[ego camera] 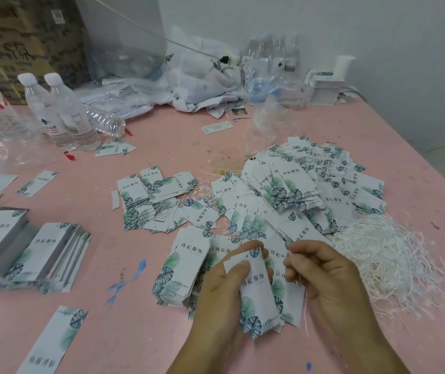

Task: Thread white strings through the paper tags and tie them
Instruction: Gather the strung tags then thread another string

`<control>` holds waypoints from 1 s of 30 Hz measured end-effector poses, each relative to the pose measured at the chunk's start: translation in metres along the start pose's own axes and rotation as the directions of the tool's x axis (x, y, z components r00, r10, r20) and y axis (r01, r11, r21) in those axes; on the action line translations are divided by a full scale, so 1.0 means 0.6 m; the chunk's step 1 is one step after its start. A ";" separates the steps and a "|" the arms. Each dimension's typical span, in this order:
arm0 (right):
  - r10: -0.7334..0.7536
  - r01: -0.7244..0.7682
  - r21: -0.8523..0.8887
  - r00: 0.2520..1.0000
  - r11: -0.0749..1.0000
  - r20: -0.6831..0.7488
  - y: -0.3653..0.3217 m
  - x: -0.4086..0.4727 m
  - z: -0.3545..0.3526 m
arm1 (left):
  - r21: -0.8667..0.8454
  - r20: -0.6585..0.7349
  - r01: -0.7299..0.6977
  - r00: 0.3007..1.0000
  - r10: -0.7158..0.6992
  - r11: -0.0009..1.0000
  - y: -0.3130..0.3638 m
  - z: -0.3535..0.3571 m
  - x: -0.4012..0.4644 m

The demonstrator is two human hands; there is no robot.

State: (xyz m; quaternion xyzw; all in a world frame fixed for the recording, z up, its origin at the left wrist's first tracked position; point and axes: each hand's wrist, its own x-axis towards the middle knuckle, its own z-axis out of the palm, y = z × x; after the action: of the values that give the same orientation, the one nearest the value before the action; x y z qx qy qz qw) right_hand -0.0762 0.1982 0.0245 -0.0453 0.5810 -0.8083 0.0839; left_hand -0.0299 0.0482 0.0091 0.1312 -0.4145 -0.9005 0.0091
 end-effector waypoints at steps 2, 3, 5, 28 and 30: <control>-0.036 0.035 -0.122 0.999 0.992 -0.005 0.005 -0.009 0.013 | -0.003 0.010 -0.005 1.000 0.005 1.000 0.000 -0.002 -0.001; -0.055 0.054 -0.180 0.998 0.982 -0.004 0.007 -0.013 0.020 | -0.007 0.009 -0.014 1.000 0.014 1.000 0.000 -0.002 0.000; -0.096 0.087 -0.294 0.995 0.952 -0.016 0.012 -0.019 0.032 | 0.012 0.002 -0.047 0.999 0.047 0.999 0.001 -0.003 0.000; -0.238 0.162 -0.578 0.969 0.800 -0.058 0.012 -0.030 0.050 | 0.372 -0.019 -0.235 0.965 0.260 0.898 0.000 -0.009 -0.005; -0.162 0.097 -0.511 0.983 0.854 -0.083 0.006 -0.030 0.050 | 0.337 -0.031 -0.213 0.971 0.237 0.917 0.002 -0.009 -0.005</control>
State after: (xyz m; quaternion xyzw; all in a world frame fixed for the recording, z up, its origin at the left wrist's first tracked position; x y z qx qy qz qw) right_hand -0.0530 0.1725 0.0310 -0.0549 0.7720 -0.6329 -0.0215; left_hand -0.0260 0.0438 0.0070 0.1145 -0.5715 -0.8057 0.1051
